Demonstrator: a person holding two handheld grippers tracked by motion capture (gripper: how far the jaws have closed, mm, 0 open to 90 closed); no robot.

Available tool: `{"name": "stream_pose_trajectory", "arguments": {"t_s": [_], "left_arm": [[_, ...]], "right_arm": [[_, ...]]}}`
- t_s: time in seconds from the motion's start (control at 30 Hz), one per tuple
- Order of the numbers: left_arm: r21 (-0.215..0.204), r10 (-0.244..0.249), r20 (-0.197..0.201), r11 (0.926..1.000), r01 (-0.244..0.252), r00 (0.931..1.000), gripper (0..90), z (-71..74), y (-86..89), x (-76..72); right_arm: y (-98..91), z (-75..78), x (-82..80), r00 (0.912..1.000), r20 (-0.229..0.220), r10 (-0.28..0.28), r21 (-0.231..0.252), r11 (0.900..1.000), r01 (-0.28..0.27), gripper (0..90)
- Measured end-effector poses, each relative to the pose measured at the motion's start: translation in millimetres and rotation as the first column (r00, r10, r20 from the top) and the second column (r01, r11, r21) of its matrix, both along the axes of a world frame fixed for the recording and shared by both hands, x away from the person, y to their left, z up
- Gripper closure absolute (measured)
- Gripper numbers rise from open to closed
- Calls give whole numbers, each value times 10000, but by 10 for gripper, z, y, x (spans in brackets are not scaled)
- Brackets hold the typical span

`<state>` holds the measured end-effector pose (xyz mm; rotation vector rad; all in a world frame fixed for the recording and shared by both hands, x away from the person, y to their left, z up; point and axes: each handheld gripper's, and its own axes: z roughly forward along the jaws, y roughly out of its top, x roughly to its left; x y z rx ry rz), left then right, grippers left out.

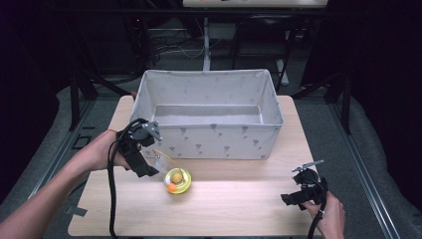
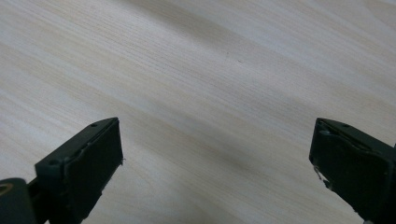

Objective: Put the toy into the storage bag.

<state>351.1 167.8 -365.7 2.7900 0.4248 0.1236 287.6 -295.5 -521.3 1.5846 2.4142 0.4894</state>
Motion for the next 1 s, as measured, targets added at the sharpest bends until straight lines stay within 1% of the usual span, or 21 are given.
{"name": "stream_pose_trajectory", "arguments": {"t_s": [0.07,0.1,0.13,0.17,0.2,0.27,0.3,0.33,0.37,0.4,0.43,0.5,0.63,0.73,0.77,0.8,0.87,0.9,0.93,1.0], "left_arm": [[19,-61,44,10000,61,10000,96,8,-18,4],[-16,-138,65,9999,138,9999,113,18,-53,8],[-20,-177,45,9998,177,9998,138,21,-71,10],[-20,-177,45,9998,177,9998,152,21,-71,10],[-48,-195,47,9998,195,9998,158,26,-87,12],[-19,-256,114,9997,256,9996,203,34,-118,17],[-66,-272,120,9996,273,9996,203,37,-132,19],[-52,-316,137,9995,317,9994,222,41,-147,22],[-70,-420,122,9991,421,9990,262,45,-177,28],[-70,-420,122,9991,421,9990,283,45,-177,28],[-91,-436,121,9990,437,9990,283,46,-193,29],[-96,-585,30,9982,586,9983,351,50,-237,43],[-53,-673,0,9977,673,9977,441,38,-289,64],[21,-786,-60,9969,786,9969,476,32,-310,71],[32,-822,-78,9966,823,9966,497,31,-318,71],[4,-863,-46,9963,863,9963,541,31,-326,73],[37,-880,-96,9961,880,9961,557,23,-343,69],[54,-917,-149,9958,918,9957,571,18,-352,70],[132,-977,-227,9951,981,9950,602,8,-370,67],[179,-1062,-240,9941,1066,9941,636,3,-385,64]], "right_arm": [[-2,-1,0,10000,-55,32,-40,10000,-32,24],[6,-13,-5,10000,38,-84,70,9999,84,24],[8,-15,-6,10000,36,-91,38,10000,91,24],[8,-16,-6,10000,17,-78,23,10000,78,25],[1,-9,0,10000,-68,64,-53,10000,-64,25],[2,-8,0,9999,-107,55,-44,10000,-56,25],[5,-11,1,9999,-93,41,10,10000,-41,25],[6,-12,2,10000,-86,40,26,10000,-39,25],[6,-12,2,10000,-88,40,27,10000,-39,26],[6,-12,2,10000,-88,40,27,10000,-39,26],[5,-12,2,10000,-92,39,33,10000,-39,26],[-1,-7,0,9999,-99,44,-2,10000,-44,26],[-6,-8,3,9999,-115,87,-23,10000,-87,27],[-4,-13,2,9999,-109,61,68,10000,-60,28],[-4,-15,2,9999,-112,54,79,10000,-53,28],[-7,-16,2,9999,-105,43,103,9999,-42,29],[-9,-17,2,9999,-118,57,117,9999,-56,29],[-7,-22,1,9999,-104,39,219,9998,-37,30],[-11,-21,3,9999,-144,73,-2,10000,-73,30],[-9,-19,2,9998,-154,84,-4,10000,-84,31]]}}
